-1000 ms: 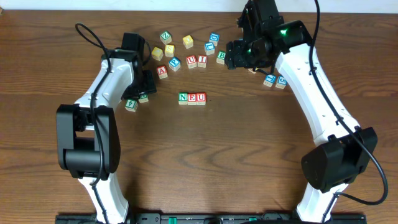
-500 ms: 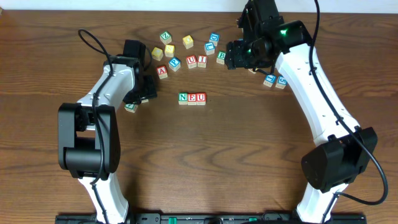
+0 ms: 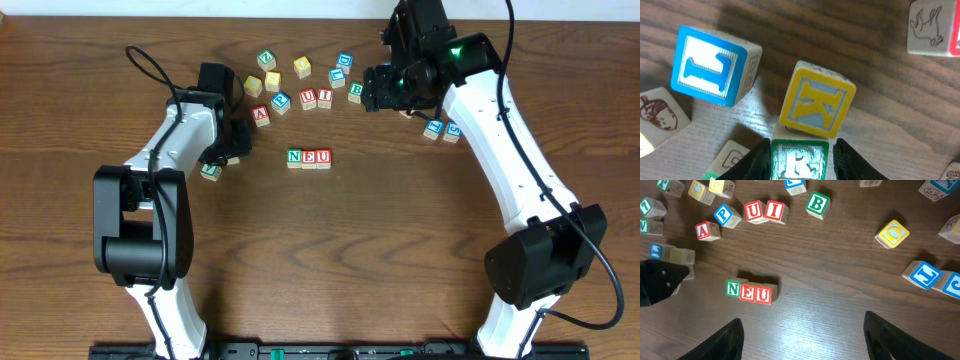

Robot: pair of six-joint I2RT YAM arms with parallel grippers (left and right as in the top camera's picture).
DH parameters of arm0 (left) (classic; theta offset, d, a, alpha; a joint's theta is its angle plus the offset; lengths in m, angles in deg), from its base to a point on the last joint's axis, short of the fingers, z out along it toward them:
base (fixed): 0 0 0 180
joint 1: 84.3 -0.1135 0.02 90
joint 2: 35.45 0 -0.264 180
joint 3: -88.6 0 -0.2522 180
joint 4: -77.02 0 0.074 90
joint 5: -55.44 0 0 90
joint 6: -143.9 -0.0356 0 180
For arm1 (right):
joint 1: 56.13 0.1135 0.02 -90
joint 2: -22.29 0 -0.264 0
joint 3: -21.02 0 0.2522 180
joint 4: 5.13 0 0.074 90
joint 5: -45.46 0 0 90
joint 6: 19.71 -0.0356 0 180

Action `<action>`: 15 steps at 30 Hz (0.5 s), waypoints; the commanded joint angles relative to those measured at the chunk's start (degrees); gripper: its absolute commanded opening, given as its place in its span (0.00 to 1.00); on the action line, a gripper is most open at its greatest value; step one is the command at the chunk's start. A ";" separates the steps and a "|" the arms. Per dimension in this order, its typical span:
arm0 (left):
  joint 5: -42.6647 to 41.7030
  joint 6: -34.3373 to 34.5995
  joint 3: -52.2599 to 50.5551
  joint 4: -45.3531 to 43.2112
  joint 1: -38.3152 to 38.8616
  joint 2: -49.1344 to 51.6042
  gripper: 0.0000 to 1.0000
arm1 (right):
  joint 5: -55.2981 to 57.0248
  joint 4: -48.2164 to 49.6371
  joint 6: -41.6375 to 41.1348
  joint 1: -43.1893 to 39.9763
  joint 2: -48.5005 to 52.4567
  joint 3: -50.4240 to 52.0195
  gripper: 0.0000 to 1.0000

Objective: Spell out NEURIPS
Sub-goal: 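Lower the left gripper and close it on the green R block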

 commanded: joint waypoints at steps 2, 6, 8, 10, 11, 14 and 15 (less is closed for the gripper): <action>-0.33 0.11 -2.75 -2.21 -0.02 0.90 0.40 | 0.26 -0.15 0.11 0.28 0.44 -0.02 0.72; -0.33 0.11 -2.75 -2.56 -0.04 0.90 0.40 | 0.35 -0.59 0.13 -0.11 0.44 -0.02 0.72; -0.33 0.09 -2.73 -2.56 -0.02 0.90 0.38 | 0.70 -0.79 0.15 -0.09 0.44 -0.02 0.72; -0.33 0.09 -2.34 -2.51 -0.04 0.87 0.33 | 0.70 -0.79 0.35 -0.04 0.44 -0.02 0.73; -0.33 0.09 -2.12 -2.49 -0.04 0.87 0.31 | 0.92 -0.79 0.33 -0.04 0.44 -0.02 0.73; -0.35 0.09 -1.42 -2.10 -0.02 0.87 0.29 | 2.10 -0.81 0.33 -0.04 0.44 -0.02 0.74; -0.35 0.09 -1.18 -1.86 -0.02 0.87 0.29 | 2.16 -0.83 0.35 -0.04 0.44 -0.02 0.74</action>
